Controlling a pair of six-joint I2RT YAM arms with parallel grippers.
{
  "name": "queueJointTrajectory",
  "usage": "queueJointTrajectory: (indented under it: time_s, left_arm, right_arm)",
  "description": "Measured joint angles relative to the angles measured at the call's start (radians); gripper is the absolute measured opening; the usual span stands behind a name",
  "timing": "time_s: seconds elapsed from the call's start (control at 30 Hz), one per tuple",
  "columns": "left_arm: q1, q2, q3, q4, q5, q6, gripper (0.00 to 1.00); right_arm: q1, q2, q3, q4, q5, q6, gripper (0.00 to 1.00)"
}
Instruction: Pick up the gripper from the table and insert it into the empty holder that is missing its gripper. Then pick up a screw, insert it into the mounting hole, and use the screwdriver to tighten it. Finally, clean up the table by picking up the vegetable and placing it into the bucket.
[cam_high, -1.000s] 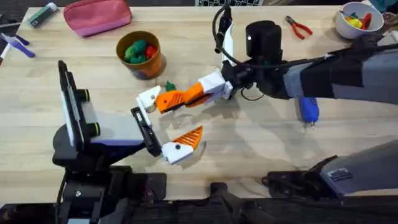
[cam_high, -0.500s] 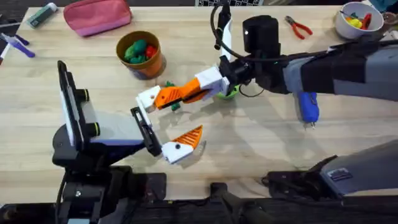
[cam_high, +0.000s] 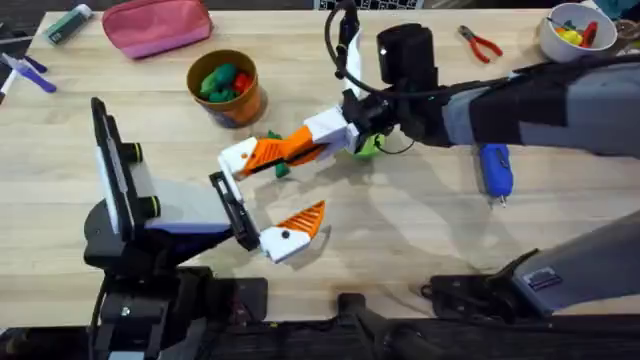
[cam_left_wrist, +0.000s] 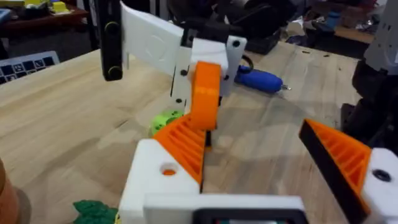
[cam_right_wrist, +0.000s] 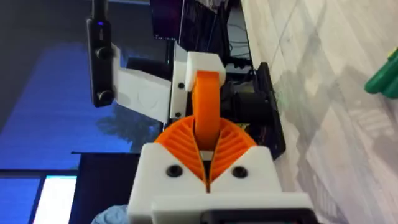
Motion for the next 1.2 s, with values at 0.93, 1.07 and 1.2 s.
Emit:
queueJointTrajectory:
  time_s: [0.93,1.07,1.2]
  left_arm:
    - [0.000,0.000,0.000,0.001,0.002,-0.005,0.985]
    - [0.000,0.000,0.000,0.001,0.002,-0.005,0.985]
    - [0.000,0.000,0.000,0.001,0.000,-0.005,0.985]
  right_arm:
    - [0.029,0.015,0.034,-0.017,0.001,0.017,0.009]
    - [0.025,0.015,0.036,-0.018,0.004,0.021,0.009]
    - [0.022,0.021,0.045,-0.018,0.012,0.021,0.009]
